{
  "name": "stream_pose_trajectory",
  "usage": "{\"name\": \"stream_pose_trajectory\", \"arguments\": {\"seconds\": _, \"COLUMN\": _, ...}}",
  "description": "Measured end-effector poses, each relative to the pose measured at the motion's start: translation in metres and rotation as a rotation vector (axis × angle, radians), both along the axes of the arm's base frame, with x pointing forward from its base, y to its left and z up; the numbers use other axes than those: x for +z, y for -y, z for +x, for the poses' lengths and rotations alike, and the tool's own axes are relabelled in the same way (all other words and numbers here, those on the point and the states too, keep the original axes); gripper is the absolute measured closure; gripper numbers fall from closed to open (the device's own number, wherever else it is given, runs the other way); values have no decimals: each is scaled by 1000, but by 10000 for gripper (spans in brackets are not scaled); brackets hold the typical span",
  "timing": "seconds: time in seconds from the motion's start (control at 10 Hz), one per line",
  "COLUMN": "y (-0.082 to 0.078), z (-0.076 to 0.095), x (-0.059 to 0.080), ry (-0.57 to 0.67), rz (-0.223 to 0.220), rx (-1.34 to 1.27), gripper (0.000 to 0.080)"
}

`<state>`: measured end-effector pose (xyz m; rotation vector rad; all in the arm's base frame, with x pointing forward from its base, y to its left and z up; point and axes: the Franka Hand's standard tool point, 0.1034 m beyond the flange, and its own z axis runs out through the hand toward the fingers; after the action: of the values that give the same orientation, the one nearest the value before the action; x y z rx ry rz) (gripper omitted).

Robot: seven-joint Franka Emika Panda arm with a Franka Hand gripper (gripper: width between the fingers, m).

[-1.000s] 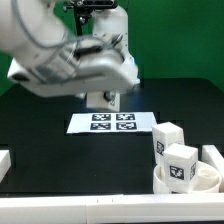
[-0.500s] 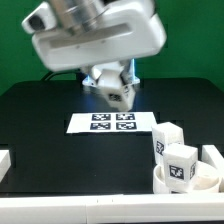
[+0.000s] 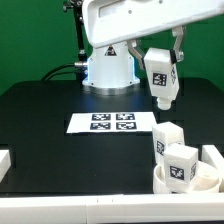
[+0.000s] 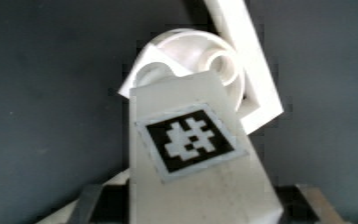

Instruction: Assemble stool

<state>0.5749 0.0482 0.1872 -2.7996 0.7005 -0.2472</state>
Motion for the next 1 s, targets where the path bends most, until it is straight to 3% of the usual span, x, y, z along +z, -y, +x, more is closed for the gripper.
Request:
{"name": "stream_pose_trajectory", "arguments": {"seconds": 0.1, "y": -2, "z": 3, "x": 0, "ry": 64, "rz": -30, "rx": -8, "gripper": 471}}
{"name": "stream_pose_trajectory", "arguments": {"seconds": 0.2, "y": -6, "z": 2, "x": -4, "ry": 47, "rz": -17, "rx": -15, "gripper": 471}}
{"name": "stream_pose_trajectory", "arguments": {"seconds": 0.3, "y": -15, "z": 15, "x": -10, "ry": 56, "rz": 6, "rx": -53, "gripper": 471}}
{"name": "stream_pose_trajectory", "arguments": {"seconds": 0.5, "y": -54, "z": 44, "x": -11, "ry": 40, "rz": 48, "rx": -155, "gripper": 471}}
{"name": "stream_pose_trajectory", "arguments": {"seconds": 0.6, "y": -62, "z": 49, "x": -8, "ry": 35, "rz": 35, "rx": -126, "gripper": 471}}
{"name": "stream_pose_trajectory", "arguments": {"seconds": 0.9, "y": -56, "z": 51, "x": -13, "ry": 80, "rz": 17, "rx": -138, "gripper": 471}}
{"name": "stream_pose_trajectory", "arguments": {"seconds": 1.0, "y": -58, "z": 47, "x": -23, "ry": 149, "rz": -14, "rx": -155, "gripper": 471}}
